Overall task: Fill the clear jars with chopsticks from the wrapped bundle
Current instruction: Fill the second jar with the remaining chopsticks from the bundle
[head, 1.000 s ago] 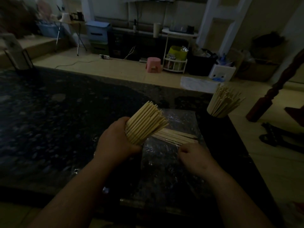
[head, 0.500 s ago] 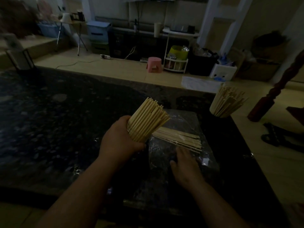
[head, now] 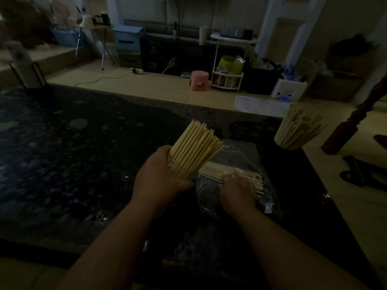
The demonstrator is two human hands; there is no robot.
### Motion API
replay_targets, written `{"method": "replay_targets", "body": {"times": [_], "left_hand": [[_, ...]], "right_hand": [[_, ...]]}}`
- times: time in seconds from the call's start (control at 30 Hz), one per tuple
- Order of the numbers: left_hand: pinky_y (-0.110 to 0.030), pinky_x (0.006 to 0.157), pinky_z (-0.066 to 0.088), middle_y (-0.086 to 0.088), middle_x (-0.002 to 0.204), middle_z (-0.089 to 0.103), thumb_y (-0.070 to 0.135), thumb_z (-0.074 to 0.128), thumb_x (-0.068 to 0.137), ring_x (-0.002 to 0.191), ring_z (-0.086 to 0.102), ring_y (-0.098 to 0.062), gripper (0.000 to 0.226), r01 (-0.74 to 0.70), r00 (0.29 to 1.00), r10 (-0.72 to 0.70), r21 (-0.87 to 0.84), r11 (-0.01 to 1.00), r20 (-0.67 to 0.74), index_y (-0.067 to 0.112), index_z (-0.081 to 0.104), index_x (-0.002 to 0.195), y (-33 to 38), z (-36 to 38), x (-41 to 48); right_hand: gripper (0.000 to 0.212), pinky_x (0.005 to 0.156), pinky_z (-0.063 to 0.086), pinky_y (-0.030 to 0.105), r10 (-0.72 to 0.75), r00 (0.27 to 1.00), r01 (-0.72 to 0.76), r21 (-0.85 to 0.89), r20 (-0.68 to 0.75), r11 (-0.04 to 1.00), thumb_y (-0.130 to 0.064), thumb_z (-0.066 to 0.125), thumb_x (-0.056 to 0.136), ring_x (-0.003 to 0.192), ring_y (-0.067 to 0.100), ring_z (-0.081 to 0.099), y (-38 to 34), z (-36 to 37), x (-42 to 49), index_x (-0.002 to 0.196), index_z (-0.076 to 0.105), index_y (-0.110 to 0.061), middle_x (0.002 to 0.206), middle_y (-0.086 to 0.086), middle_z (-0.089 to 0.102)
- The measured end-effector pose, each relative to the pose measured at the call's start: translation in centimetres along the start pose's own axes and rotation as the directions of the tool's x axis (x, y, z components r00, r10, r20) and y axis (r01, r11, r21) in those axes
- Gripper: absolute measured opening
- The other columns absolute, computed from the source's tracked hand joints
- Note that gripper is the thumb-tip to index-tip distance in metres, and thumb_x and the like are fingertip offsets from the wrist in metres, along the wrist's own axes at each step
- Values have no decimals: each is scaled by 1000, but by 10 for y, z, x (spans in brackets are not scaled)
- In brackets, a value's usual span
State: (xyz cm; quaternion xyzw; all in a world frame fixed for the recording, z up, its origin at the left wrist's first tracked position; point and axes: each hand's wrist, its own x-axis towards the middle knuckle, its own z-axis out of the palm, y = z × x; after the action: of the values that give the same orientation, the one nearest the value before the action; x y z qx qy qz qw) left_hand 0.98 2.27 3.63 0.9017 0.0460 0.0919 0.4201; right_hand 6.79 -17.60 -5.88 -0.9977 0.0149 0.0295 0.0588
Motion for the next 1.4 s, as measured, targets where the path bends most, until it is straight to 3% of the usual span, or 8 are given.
{"method": "replay_targets", "body": {"times": [0.13, 0.53, 0.67, 0.8, 0.87, 1.07, 1.2, 1.4], "left_hand": [[-19, 61, 34, 16, 103, 46, 34, 90, 52, 90, 46, -4, 90, 16, 1000, -16, 17, 1000, -10, 34, 44, 129, -3, 0, 2], [-13, 59, 30, 18, 102, 47, 33, 90, 54, 87, 46, 0, 89, 14, 1000, -14, -2, 1000, 12, 34, 43, 130, -3, 0, 1], [-13, 58, 29, 20, 97, 44, 32, 90, 54, 78, 43, 5, 87, 14, 1000, -14, -4, 1000, 11, 35, 43, 128, -2, 0, 0], [-14, 59, 30, 20, 98, 44, 31, 90, 55, 79, 42, 6, 87, 15, 1000, -15, -15, 1000, 24, 35, 44, 128, 0, 1, -1], [-15, 60, 31, 18, 100, 47, 33, 89, 54, 80, 44, 4, 86, 8, 1000, -7, -13, 1000, 26, 35, 44, 127, 1, 1, -1], [-16, 61, 33, 20, 97, 45, 34, 89, 53, 79, 43, 6, 86, 7, 999, -7, 1, 1000, 35, 35, 45, 126, 1, -2, -4], [-22, 66, 35, 17, 99, 46, 32, 89, 55, 87, 45, -2, 85, -1, 999, 0, 33, 999, 34, 33, 45, 128, 4, -3, -6], [-31, 87, 43, 2, 127, 52, 38, 90, 50, 111, 51, -14, 108, -7, 999, 4, 63, 998, 36, 24, 37, 143, 5, -3, -9]], "right_hand": [[37, 108, 28, 46, 18, 998, -18, -14, 62, 1000, -34, 38, 100, 129, 31, 33, -1, -3, 12, 135, 42, -22, 144, 5, 34], [33, 106, 34, 44, 58, 985, -54, -23, 161, 998, -28, 46, 94, 127, 31, 41, -3, -12, 22, 127, 49, -23, 140, 6, 42], [26, 98, 40, 41, 55, 977, -74, 85, 208, 994, -48, 58, 88, 116, 28, 48, 4, -18, 22, 107, 58, -31, 130, 2, 50], [49, 105, 36, 41, 52, 943, -29, -73, 328, 997, -48, 47, 96, 126, 34, 43, 0, -17, 23, 133, 50, -16, 140, 12, 43], [44, 101, 43, 42, 29, 947, 14, -132, 319, 991, -39, 51, 94, 121, 33, 50, -4, -14, 21, 129, 54, -14, 135, 12, 50], [46, 105, 38, 41, -25, 975, 24, 9, 223, 1000, -31, 44, 98, 128, 31, 48, -4, -25, -3, 142, 39, -17, 143, 13, 46], [48, 104, 39, 38, -19, 939, -8, 79, 342, 997, -41, 41, 99, 128, 32, 46, -4, -36, -30, 141, 37, -19, 145, 13, 43], [30, 98, 44, 33, 45, 931, -49, 0, 362, 999, -23, 47, 99, 117, 28, 55, 2, -48, -68, 124, 57, -10, 129, 11, 56]]}}
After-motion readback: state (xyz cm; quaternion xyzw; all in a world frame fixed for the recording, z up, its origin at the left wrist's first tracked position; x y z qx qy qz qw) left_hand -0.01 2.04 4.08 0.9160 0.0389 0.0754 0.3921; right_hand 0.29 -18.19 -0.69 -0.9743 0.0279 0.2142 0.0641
